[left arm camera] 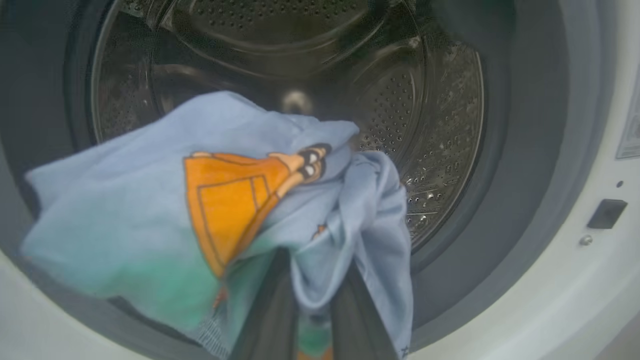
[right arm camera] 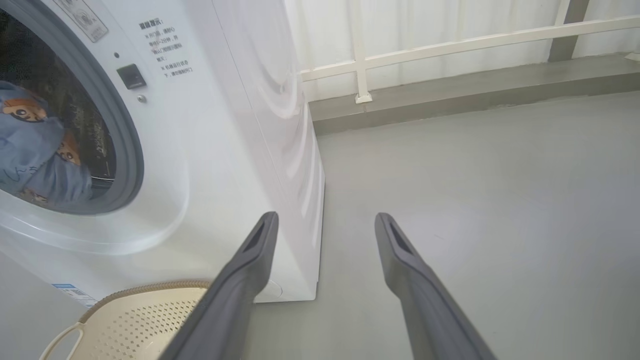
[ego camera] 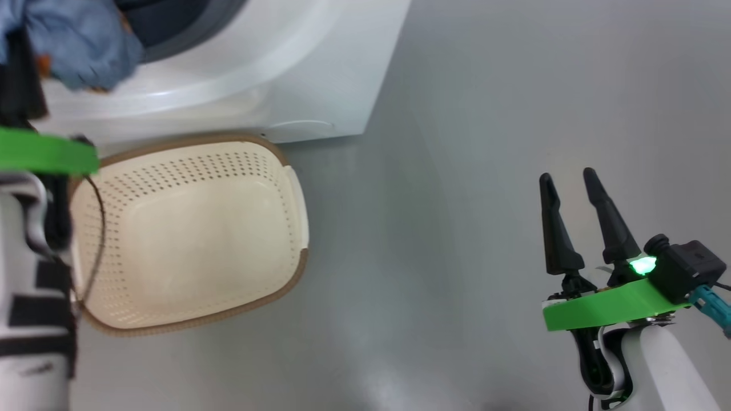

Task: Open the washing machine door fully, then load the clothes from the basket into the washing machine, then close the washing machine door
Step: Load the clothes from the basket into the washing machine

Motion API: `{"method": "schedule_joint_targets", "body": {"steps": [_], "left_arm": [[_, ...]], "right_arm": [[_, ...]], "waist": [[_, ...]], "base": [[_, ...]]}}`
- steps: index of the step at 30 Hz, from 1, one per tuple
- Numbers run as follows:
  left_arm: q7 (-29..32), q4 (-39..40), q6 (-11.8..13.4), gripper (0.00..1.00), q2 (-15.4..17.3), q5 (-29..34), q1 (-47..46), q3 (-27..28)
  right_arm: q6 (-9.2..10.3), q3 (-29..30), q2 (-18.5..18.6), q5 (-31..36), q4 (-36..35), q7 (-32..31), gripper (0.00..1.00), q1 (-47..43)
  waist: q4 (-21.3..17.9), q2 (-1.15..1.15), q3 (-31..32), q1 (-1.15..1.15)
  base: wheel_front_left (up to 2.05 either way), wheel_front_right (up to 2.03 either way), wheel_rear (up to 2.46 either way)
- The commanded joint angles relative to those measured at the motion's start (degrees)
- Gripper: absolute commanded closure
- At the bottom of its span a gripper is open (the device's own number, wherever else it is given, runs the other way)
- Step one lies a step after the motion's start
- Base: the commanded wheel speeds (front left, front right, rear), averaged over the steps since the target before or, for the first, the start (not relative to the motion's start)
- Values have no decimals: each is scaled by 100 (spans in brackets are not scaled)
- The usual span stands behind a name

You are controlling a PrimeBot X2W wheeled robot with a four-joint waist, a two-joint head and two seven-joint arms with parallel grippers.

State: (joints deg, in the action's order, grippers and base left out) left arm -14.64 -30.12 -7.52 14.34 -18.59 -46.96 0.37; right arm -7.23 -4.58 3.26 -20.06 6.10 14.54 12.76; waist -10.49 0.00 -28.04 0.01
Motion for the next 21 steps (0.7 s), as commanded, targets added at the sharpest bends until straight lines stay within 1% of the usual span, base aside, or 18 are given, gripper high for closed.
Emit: {"method": "schedule_joint_targets", "body": {"steps": [1,5,6,7,8,13,17,18,19,20,21], "left_arm": [[-36,-166,3,100,360,52,-426,89],[-36,-805,3,100,522,92,-1101,5],[-36,-805,3,100,522,92,-1101,5],[-36,-1176,14,100,604,163,-1417,-55],[-36,-1176,14,100,604,163,-1417,-55],[-36,-2005,58,100,815,411,-2186,-222],[-36,-2331,54,100,912,493,-2703,-263],[-36,-2341,49,91,935,519,-2798,-284],[-36,-2349,47,87,961,537,-2876,-284],[-36,-2364,46,85,987,537,-2937,-261],[-36,-2386,44,86,1015,537,-2980,-238]], "right_arm": [[-25,-176,-25,-26,-120,46,0,114],[-25,-238,-34,-115,-135,46,0,194],[-25,-238,-34,-115,-135,46,0,194],[-25,-280,-35,-188,-148,46,0,222],[-25,-280,-35,-188,-148,46,0,222],[-25,-374,-37,-338,-176,46,0,312],[-25,-440,-37,-432,-211,46,0,339],[-25,-455,-37,-452,-218,46,0,338],[-25,-471,-37,-473,-223,46,0,334],[-25,-490,-37,-495,-222,46,0,330],[-25,-512,-37,-515,-221,46,0,323]], "waist": [[-243,0,-225,-1],[-396,0,-352,-1],[-396,0,-352,-1],[-469,0,-411,-1],[-469,0,-411,-1],[-692,0,-573,-1],[-879,0,-678,-1],[-918,0,-704,-1],[-956,0,-724,-1],[-997,0,-736,-1],[-1037,0,-745,-1]], "base": [[0,0,0],[0,0,0],[0,0,0],[0,0,0],[0,0,0],[0,0,0],[0,0,0],[0,0,0],[0,0,0],[0,0,0],[0,0,0]]}}
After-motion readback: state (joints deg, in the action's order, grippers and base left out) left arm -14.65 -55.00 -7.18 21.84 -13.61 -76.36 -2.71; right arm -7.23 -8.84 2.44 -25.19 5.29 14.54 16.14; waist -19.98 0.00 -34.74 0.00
